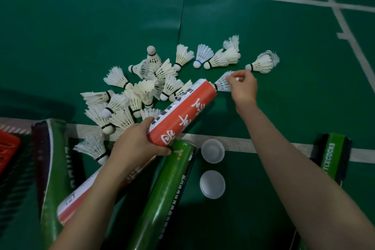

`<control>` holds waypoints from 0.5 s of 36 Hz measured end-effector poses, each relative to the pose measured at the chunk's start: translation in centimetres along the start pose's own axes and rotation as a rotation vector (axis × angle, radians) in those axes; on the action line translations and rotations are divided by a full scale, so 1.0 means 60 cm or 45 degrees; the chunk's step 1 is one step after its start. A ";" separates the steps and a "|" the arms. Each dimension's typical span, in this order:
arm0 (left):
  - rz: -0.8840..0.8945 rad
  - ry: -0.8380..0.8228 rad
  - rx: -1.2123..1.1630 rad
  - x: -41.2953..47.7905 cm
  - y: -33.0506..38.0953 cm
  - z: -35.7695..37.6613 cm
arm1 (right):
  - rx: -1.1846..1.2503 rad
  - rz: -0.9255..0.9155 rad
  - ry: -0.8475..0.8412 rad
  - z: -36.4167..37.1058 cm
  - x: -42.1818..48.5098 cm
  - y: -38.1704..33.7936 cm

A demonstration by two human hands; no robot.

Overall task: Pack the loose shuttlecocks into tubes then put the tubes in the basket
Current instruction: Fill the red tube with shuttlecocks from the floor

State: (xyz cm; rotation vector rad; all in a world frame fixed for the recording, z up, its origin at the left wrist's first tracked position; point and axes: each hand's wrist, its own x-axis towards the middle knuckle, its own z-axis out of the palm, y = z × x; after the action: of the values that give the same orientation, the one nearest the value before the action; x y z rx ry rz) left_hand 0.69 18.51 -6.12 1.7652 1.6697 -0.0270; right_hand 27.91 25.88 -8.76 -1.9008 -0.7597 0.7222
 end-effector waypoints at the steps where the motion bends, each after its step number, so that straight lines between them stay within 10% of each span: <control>1: 0.014 -0.013 0.019 -0.001 0.005 0.000 | 0.033 -0.010 0.008 -0.016 -0.001 -0.004; 18: 0.319 -0.046 0.018 -0.014 0.061 0.015 | 0.187 -0.043 -0.385 -0.140 -0.047 -0.020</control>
State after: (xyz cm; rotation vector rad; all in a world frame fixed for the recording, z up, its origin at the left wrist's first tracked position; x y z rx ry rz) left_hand 4.20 17.63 -4.72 1.9607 1.4159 0.0426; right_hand 32.14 19.67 -3.91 -1.6621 -0.8972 1.0306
